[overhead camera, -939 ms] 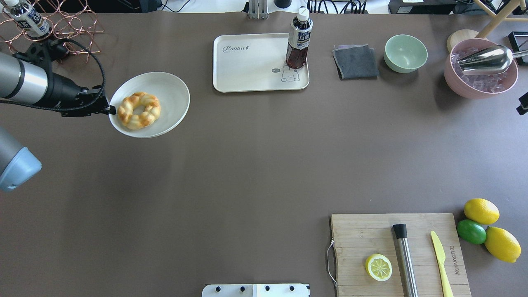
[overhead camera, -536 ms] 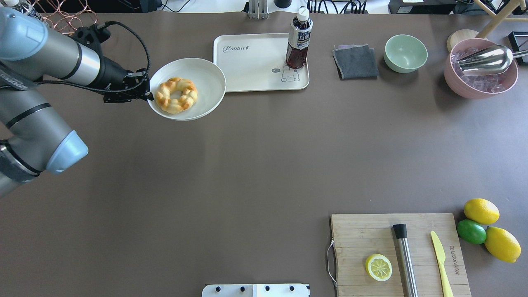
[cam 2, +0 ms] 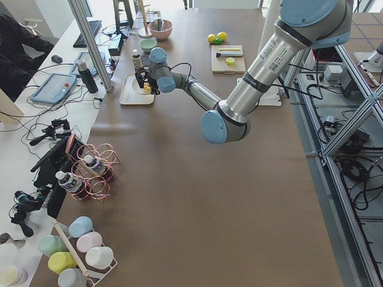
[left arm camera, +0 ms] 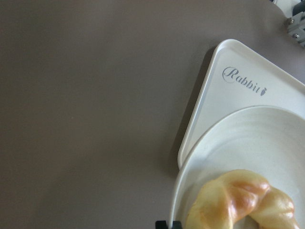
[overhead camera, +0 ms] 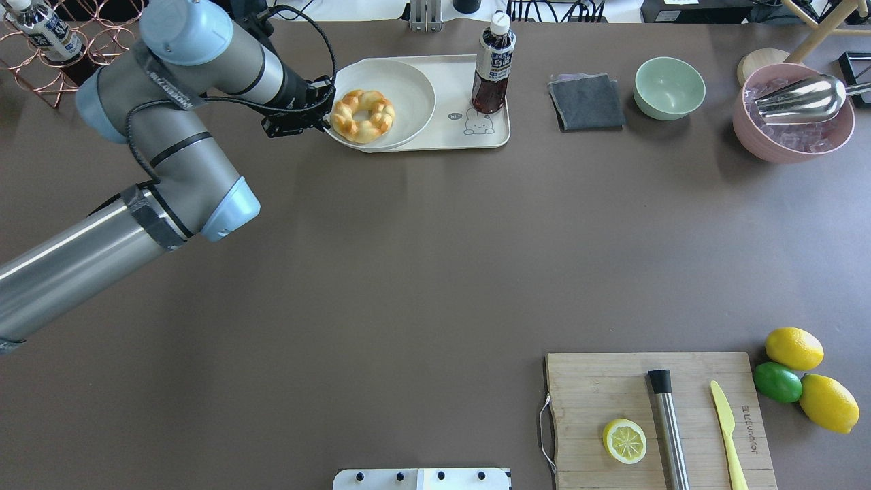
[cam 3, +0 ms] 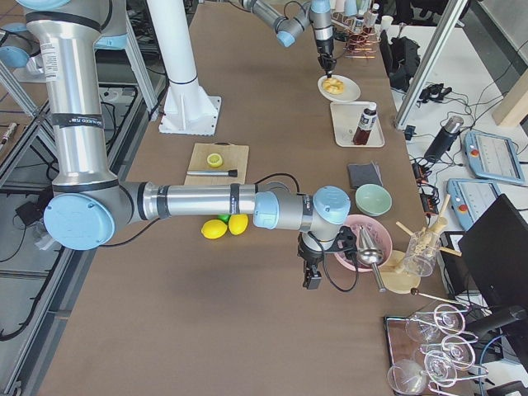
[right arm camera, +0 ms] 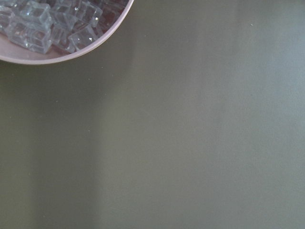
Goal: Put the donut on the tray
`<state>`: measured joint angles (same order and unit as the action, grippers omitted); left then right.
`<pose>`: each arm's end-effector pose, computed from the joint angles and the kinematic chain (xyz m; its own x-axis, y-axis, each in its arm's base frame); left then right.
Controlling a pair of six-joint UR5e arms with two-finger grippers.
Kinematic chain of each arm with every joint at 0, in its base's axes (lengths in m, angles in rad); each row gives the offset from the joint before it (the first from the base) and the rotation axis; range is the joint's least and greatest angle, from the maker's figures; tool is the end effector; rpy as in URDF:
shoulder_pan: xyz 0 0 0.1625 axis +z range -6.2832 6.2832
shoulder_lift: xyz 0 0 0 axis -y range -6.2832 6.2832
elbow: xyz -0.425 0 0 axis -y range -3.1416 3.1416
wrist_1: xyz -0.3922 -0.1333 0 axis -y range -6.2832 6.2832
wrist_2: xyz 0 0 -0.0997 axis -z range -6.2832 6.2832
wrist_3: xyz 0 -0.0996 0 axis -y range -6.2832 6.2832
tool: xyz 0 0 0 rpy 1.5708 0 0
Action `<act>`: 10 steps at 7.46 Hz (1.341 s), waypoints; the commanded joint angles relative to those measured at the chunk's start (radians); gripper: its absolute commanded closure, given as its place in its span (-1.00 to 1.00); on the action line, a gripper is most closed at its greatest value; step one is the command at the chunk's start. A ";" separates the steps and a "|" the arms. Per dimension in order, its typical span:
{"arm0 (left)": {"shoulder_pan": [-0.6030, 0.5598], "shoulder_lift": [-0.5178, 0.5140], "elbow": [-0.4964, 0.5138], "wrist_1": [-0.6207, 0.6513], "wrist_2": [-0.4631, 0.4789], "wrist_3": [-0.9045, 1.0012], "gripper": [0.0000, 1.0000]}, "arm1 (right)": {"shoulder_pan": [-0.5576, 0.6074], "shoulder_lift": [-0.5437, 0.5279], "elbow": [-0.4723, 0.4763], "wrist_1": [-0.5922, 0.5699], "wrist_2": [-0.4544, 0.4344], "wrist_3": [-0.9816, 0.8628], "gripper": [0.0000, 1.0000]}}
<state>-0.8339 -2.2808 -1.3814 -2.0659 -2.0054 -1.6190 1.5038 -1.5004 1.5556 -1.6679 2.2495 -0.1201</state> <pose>0.4340 -0.6143 0.2526 0.3330 -0.4320 -0.8382 0.4478 0.8547 -0.2626 0.0359 -0.5214 0.6464 0.7648 -0.1451 0.6277 0.1597 0.9866 0.0336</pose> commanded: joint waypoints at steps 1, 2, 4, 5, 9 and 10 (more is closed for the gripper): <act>0.022 -0.173 0.265 -0.080 0.086 -0.120 1.00 | 0.012 -0.001 0.000 -0.003 0.002 -0.001 -1.00; 0.025 -0.201 0.351 -0.142 0.100 -0.136 1.00 | 0.013 -0.001 0.000 -0.004 0.005 0.000 -1.00; 0.036 -0.244 0.461 -0.184 0.147 -0.151 1.00 | 0.018 -0.004 0.003 -0.004 0.005 0.000 -1.00; 0.044 -0.249 0.470 -0.203 0.164 -0.189 1.00 | 0.019 -0.009 0.003 -0.004 0.005 0.000 -1.00; 0.082 -0.264 0.487 -0.203 0.237 -0.190 1.00 | 0.023 -0.009 0.006 -0.006 0.005 -0.001 -1.00; 0.085 -0.263 0.487 -0.203 0.240 -0.187 1.00 | 0.023 -0.009 0.006 -0.006 0.005 -0.001 -1.00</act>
<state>-0.7569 -2.5439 -0.8972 -2.2685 -1.7827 -1.8088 1.5251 -1.5093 1.5605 -1.6728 2.2549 -0.1212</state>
